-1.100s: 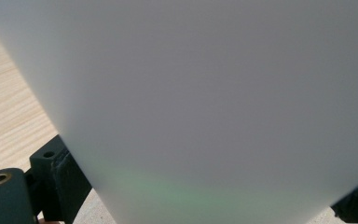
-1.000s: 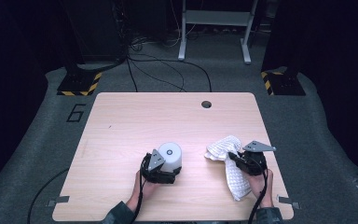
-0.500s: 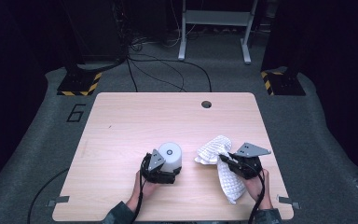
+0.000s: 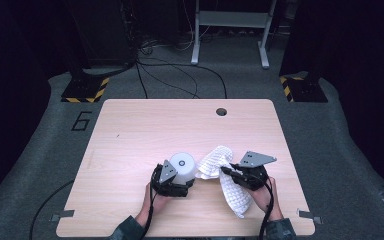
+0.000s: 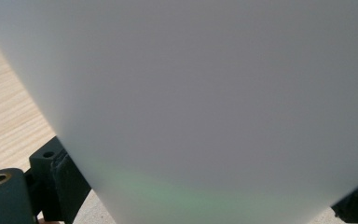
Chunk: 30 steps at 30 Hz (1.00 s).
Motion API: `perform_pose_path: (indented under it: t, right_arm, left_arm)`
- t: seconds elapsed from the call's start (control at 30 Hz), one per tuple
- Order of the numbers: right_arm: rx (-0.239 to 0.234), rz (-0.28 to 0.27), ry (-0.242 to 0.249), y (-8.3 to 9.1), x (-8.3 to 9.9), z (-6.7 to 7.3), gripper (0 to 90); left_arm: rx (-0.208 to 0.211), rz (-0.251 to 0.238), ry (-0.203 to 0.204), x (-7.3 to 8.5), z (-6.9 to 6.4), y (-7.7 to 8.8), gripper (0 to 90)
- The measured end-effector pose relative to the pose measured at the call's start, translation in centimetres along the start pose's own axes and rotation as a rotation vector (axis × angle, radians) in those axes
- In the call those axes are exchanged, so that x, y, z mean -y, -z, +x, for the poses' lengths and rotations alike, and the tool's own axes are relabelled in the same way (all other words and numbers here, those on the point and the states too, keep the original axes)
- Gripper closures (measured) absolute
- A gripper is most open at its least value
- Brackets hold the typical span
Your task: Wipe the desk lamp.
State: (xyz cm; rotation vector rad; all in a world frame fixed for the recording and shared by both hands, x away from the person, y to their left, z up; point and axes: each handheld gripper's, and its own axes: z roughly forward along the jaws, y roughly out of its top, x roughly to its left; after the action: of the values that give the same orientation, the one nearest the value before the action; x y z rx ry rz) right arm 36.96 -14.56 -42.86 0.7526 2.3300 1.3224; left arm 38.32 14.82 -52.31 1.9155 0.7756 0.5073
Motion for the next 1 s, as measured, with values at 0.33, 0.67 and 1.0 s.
perform_pose_path:
  t: [0.33, 0.67, 1.0]
  right_arm:
    - [-0.062, -0.019, 0.042, -1.6, -2.0, 1.1, 80.0]
    - [-0.111, 0.016, 0.079, -4.4, -4.7, 2.6, 79.3]
    - [-0.086, 0.104, 0.075, -6.6, -6.5, 3.0, 78.3]
  left_arm:
    - [0.000, 0.001, -0.001, 0.0, 0.0, 0.0, 7.2]
    - [0.000, 0.001, -0.001, 0.0, 0.0, 0.0, 7.2]
    - [0.000, 0.002, 0.000, 0.0, 0.0, 0.0, 7.2]
